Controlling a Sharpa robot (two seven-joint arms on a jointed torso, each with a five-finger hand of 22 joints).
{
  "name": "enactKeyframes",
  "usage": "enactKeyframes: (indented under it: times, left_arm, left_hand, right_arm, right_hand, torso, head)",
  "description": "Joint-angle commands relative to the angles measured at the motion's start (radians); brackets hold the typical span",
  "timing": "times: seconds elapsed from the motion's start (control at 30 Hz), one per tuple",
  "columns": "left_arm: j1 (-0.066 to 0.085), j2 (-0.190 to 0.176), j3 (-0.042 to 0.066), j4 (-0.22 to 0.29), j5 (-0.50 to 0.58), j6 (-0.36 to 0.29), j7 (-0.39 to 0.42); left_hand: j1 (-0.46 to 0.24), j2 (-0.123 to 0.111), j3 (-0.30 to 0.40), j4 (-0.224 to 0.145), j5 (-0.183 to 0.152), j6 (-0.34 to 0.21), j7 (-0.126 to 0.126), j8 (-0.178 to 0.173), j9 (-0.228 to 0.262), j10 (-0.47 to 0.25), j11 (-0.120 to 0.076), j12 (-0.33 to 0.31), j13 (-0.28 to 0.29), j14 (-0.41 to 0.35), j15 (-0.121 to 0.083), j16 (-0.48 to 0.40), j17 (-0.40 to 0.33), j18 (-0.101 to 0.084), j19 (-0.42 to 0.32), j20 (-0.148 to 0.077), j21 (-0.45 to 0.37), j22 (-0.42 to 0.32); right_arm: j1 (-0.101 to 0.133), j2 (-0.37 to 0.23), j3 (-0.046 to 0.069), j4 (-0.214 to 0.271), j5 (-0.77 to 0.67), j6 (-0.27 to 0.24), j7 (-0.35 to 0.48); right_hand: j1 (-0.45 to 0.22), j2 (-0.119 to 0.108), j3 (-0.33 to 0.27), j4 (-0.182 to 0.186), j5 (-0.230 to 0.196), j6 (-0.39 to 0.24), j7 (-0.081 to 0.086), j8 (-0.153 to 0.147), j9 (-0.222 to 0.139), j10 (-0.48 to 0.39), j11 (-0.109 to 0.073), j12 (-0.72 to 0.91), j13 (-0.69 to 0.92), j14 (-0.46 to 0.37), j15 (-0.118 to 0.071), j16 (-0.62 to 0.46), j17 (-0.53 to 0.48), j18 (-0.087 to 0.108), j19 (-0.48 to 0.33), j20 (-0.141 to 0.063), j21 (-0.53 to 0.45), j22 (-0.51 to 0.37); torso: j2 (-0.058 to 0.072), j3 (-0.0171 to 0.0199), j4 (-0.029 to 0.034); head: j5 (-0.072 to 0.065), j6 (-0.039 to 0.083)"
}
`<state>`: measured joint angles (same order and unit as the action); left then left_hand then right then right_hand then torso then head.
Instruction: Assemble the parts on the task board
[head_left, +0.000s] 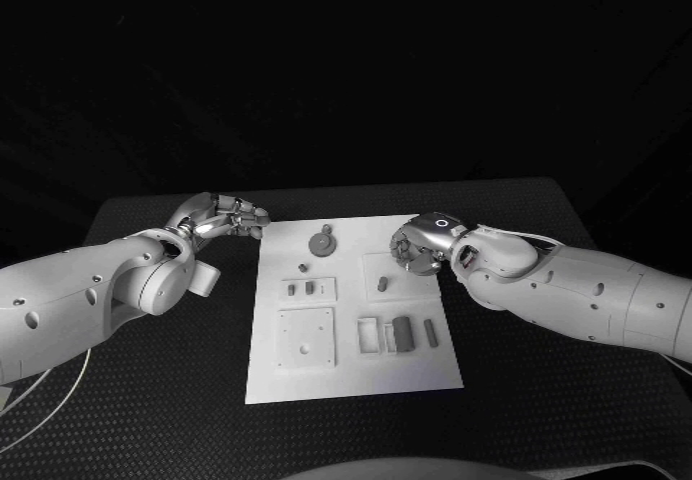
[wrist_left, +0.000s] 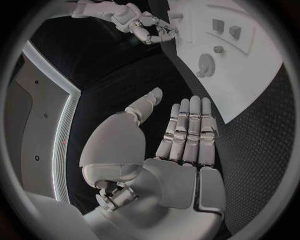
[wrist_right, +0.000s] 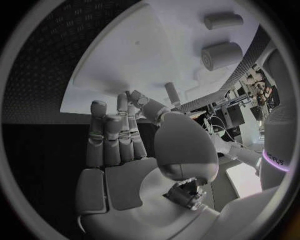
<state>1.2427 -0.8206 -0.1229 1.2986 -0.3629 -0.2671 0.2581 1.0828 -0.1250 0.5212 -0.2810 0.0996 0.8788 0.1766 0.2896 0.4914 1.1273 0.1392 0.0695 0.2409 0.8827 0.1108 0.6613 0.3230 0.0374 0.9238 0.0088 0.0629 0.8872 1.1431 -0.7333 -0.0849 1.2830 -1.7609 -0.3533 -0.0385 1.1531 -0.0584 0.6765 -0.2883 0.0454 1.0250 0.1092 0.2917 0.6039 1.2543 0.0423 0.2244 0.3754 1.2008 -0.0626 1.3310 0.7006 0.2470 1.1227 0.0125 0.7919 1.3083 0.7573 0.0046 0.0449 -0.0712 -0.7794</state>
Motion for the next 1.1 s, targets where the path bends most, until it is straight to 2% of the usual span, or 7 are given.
enactKeyframes:
  times: [0.03, 0.3, 0.57, 0.7, 0.87, 0.93, 1.1]
  left_arm:
    - [0.001, 0.002, 0.001, 0.000, 0.006, 0.014, 0.003]
    - [0.001, 0.003, 0.001, 0.000, 0.006, 0.015, 0.003]
    - [0.001, 0.006, 0.001, -0.003, 0.006, 0.013, 0.004]
    - [0.001, 0.010, 0.001, -0.005, 0.006, 0.013, 0.004]
    - [0.001, 0.015, 0.001, -0.008, 0.006, 0.012, 0.003]
    - [0.001, 0.015, 0.001, -0.006, 0.006, 0.010, 0.003]
    - [0.005, 0.010, 0.001, -0.001, 0.006, 0.003, 0.003]
  left_hand:
    - [-0.005, 0.002, -0.006, 0.001, -0.006, -0.006, -0.002, 0.005, -0.001, -0.007, 0.003, -0.001, -0.002, 0.005, 0.002, -0.007, 0.001, -0.006, -0.002, 0.005, 0.003, -0.002]
    - [-0.005, 0.002, -0.007, 0.001, -0.006, -0.007, -0.001, 0.005, -0.001, -0.008, 0.003, -0.001, -0.002, 0.005, 0.002, -0.009, 0.003, -0.006, -0.002, 0.005, 0.003, -0.004]
    - [-0.004, 0.002, -0.007, 0.001, -0.006, -0.007, -0.001, 0.005, -0.002, -0.009, 0.003, -0.001, -0.003, 0.006, 0.002, -0.011, 0.005, -0.006, -0.002, 0.005, 0.003, -0.006]
    - [-0.004, 0.002, -0.007, 0.001, -0.006, -0.008, -0.001, 0.005, -0.002, -0.009, 0.003, -0.001, -0.003, 0.006, 0.002, -0.012, 0.006, -0.006, -0.002, 0.005, 0.003, -0.007]
    - [-0.004, 0.002, -0.008, 0.001, -0.006, -0.008, -0.001, 0.005, -0.002, -0.009, 0.003, -0.001, -0.003, 0.006, 0.002, -0.013, 0.007, -0.006, -0.002, 0.006, 0.003, -0.008]
    - [-0.004, 0.002, -0.008, 0.001, -0.006, -0.008, -0.001, 0.005, -0.002, -0.010, 0.004, -0.001, -0.003, 0.006, 0.002, -0.014, 0.008, -0.006, -0.002, 0.006, 0.003, -0.009]
    - [-0.003, 0.001, -0.008, 0.001, -0.006, -0.008, -0.001, 0.005, -0.002, -0.010, 0.004, -0.001, -0.004, 0.006, 0.003, -0.015, 0.009, -0.006, -0.002, 0.006, 0.003, -0.010]
  right_arm:
    - [0.003, -0.004, 0.002, 0.010, -0.006, -0.006, 0.000]
    - [0.013, -0.017, 0.012, 0.038, 0.001, -0.006, -0.003]
    - [0.022, -0.035, 0.033, 0.083, 0.004, -0.005, -0.007]
    - [0.033, -0.037, 0.036, 0.113, 0.003, 0.001, -0.011]
    - [0.037, -0.027, 0.036, 0.157, 0.003, 0.015, -0.017]
    - [0.037, -0.014, 0.036, 0.180, -0.001, 0.027, -0.020]
    - [0.037, 0.029, 0.034, 0.203, -0.014, 0.052, -0.022]
  right_hand:
    - [0.002, -0.002, 0.006, 0.001, 0.005, 0.012, 0.004, 0.004, 0.001, 0.007, -0.002, -0.002, -0.001, 0.004, -0.007, -0.006, -0.001, 0.015, 0.002, -0.006, 0.006, 0.013]
    - [0.001, -0.003, 0.007, 0.001, 0.005, 0.013, 0.004, 0.004, 0.002, 0.010, -0.002, -0.002, -0.002, 0.005, -0.008, -0.007, -0.001, 0.015, 0.004, -0.007, 0.006, 0.013]
    - [0.001, -0.004, 0.007, 0.001, 0.005, 0.014, 0.003, 0.005, 0.002, 0.012, -0.003, -0.003, -0.002, 0.005, -0.008, -0.008, -0.001, 0.015, 0.004, -0.007, 0.005, 0.013]
    - [0.001, -0.004, 0.007, 0.001, 0.005, 0.014, 0.003, 0.005, 0.002, 0.012, -0.003, -0.003, -0.002, 0.006, -0.009, -0.008, -0.001, 0.015, 0.004, -0.008, 0.005, 0.013]
    - [0.001, -0.004, 0.008, 0.001, 0.005, 0.015, 0.003, 0.005, 0.002, 0.013, -0.003, -0.004, -0.003, 0.006, -0.009, -0.009, -0.001, 0.015, 0.005, -0.008, 0.005, 0.013]
    - [0.001, -0.004, 0.008, 0.001, 0.005, 0.015, 0.003, 0.005, 0.002, 0.013, -0.004, -0.004, -0.003, 0.006, -0.009, -0.009, -0.001, 0.015, 0.005, -0.008, 0.005, 0.013]
    - [0.001, -0.002, 0.008, 0.001, 0.005, 0.014, 0.003, 0.004, 0.002, 0.014, -0.004, -0.005, -0.003, 0.006, -0.009, -0.010, -0.001, 0.015, 0.005, -0.008, 0.004, 0.012]
  torso:
    - [0.000, 0.0002, 0.0001]
    - [0.000, 0.0005, -0.0009]
    - [-0.001, 0.0003, -0.0006]
    - [-0.002, -0.0001, -0.0010]
    - [-0.003, -0.0013, -0.0005]
    - [-0.004, -0.0008, -0.0009]
    - [-0.008, -0.0020, 0.0003]
  head:
    - [0.000, 0.001]
    - [0.000, 0.002]
    - [0.002, 0.003]
    - [0.004, 0.004]
    - [0.016, 0.009]
    - [0.026, 0.013]
    - [0.046, 0.012]
